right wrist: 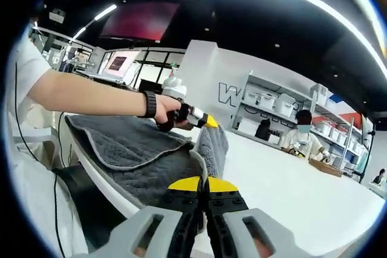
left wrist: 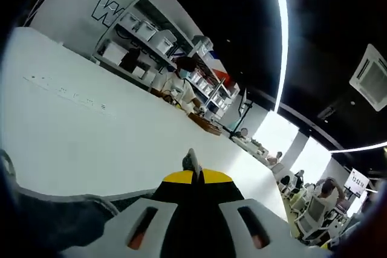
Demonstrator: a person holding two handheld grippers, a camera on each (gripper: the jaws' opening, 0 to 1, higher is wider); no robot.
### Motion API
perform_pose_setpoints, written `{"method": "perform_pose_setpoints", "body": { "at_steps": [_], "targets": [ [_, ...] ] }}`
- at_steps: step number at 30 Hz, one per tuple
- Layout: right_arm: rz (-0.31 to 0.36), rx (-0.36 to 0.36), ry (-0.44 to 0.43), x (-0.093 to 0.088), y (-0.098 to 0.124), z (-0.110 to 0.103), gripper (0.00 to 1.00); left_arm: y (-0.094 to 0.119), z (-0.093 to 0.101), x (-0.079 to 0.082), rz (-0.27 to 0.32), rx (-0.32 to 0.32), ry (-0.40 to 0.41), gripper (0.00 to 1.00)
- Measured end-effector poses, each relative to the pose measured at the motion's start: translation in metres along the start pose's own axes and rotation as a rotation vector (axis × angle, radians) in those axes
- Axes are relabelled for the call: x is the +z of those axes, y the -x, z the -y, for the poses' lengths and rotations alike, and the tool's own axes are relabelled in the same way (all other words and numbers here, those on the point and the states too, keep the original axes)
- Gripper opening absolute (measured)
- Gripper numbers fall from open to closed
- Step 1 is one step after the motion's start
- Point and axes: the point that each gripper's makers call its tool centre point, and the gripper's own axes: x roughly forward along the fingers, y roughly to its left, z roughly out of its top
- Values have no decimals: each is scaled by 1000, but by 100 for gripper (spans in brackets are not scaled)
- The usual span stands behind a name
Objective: Open the folded towel by lifting each exposed corner and separating the folded layers until the towel lies flat within the target outline without major curled edges
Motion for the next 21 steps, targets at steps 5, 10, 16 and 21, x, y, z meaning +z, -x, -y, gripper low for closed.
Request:
{"method": "perform_pose_setpoints", "body": {
  "at_steps": [5, 10, 16, 21],
  "targets": [
    [-1, -7, -13, -2, 2, 5, 0, -1, 0, -3, -8, -4, 8, 1],
    [-4, -16, -15, -4, 2, 8, 0, -3, 1, -4, -7, -7, 19, 1],
    [-9, -25, -24, -7, 2, 12, 0, -6, 1, -7, -11, -11, 34, 1],
    [-10, -33, -30, -9, 3, 14, 0, -8, 0, -8, -11, -14, 44, 1]
  ]
}}
